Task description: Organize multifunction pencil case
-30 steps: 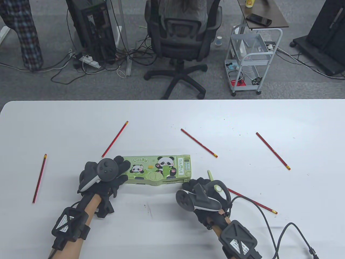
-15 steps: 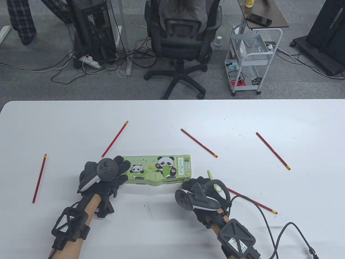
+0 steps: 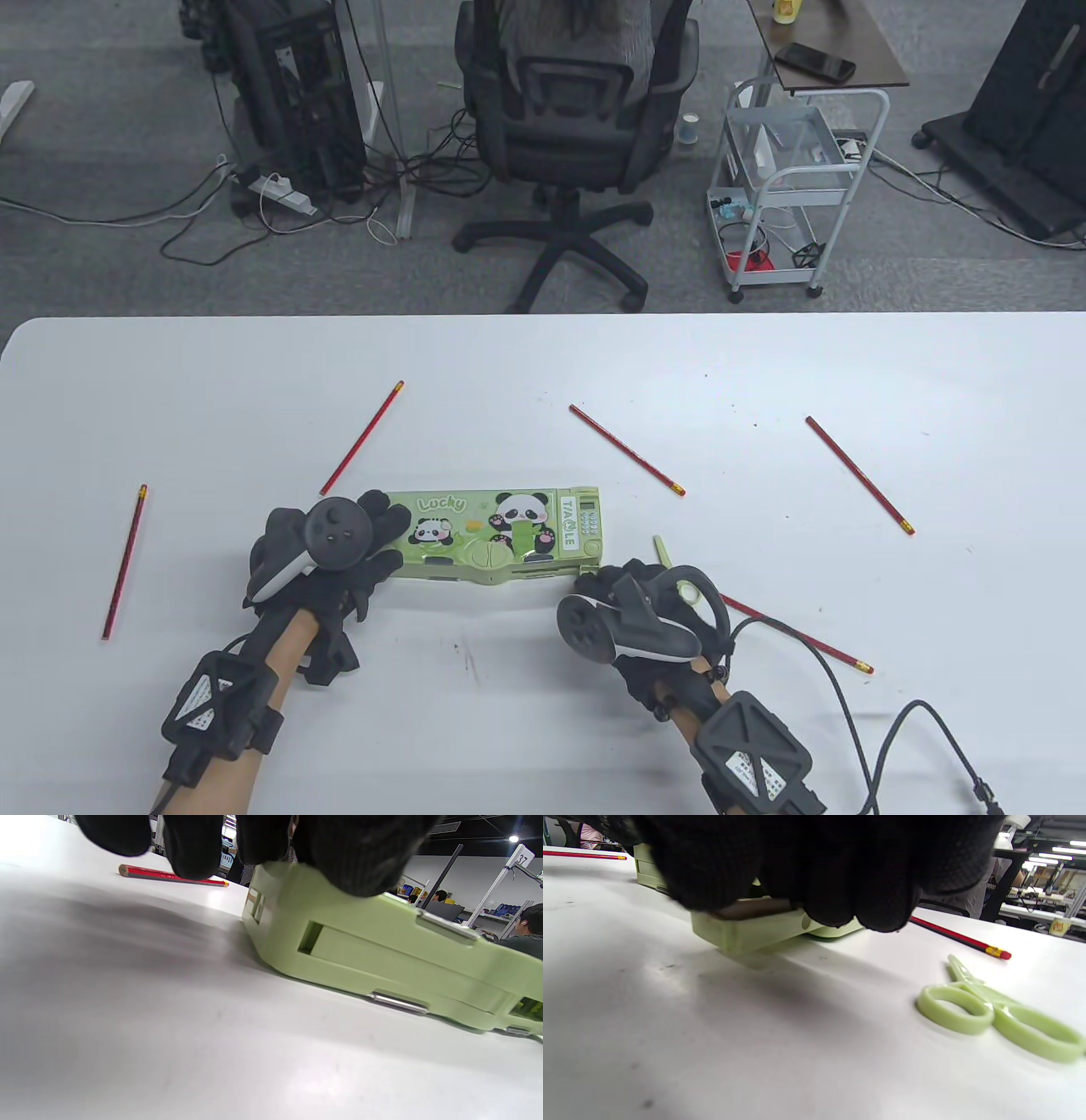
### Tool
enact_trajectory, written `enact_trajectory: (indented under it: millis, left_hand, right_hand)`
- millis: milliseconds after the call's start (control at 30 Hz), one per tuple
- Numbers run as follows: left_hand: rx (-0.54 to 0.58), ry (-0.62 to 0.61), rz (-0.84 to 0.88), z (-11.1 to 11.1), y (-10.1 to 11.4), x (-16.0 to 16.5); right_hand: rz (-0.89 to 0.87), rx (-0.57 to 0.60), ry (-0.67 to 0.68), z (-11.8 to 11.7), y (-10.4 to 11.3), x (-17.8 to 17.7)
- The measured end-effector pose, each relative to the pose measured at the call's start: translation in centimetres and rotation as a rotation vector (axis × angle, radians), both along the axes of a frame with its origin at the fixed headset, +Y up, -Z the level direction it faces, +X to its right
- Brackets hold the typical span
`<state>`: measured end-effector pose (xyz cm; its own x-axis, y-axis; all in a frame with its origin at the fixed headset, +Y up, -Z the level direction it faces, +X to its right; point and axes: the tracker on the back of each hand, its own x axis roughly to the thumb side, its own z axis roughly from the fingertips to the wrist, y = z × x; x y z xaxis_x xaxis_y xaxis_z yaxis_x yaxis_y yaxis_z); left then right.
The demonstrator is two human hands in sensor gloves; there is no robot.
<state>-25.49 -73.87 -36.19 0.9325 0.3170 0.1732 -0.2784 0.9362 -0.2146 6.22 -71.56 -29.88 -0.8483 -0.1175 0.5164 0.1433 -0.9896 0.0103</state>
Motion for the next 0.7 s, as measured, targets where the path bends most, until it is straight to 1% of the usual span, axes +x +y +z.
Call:
enact_trajectory:
  millis: [100,233,300,467,600,700]
  left_hand:
    - [0.000,0.000,-0.001,0.0,0.0,0.0]
    - [0.000,0.000,-0.002,0.0,0.0,0.0]
    - [0.000,-0.001,-0.003,0.0,0.0,0.0]
    - [-0.001,-0.001,-0.003,-0.1,0.0,0.0]
    - [-0.002,-0.001,-0.003,-0.1,0.1,0.0]
    - [-0.002,-0.001,-0.004,-0.1,0.1,0.0]
  right_hand:
    - [-0.038,0.006,-0.014,-0.2,-0.1,0.3]
    - [-0.063,0.093,-0.015,-0.2,-0.4,0.2]
    - [-0.056,0.114,-0.010,-0.1,-0.5,0.1]
    - [-0.059,0.086,-0.014,-0.2,-0.1,0.6]
    - [-0.093,0.096,-0.056,-0.7,0.9,2.3]
    - [-0.096,0.065,-0.097,-1.2,1.0,3.9]
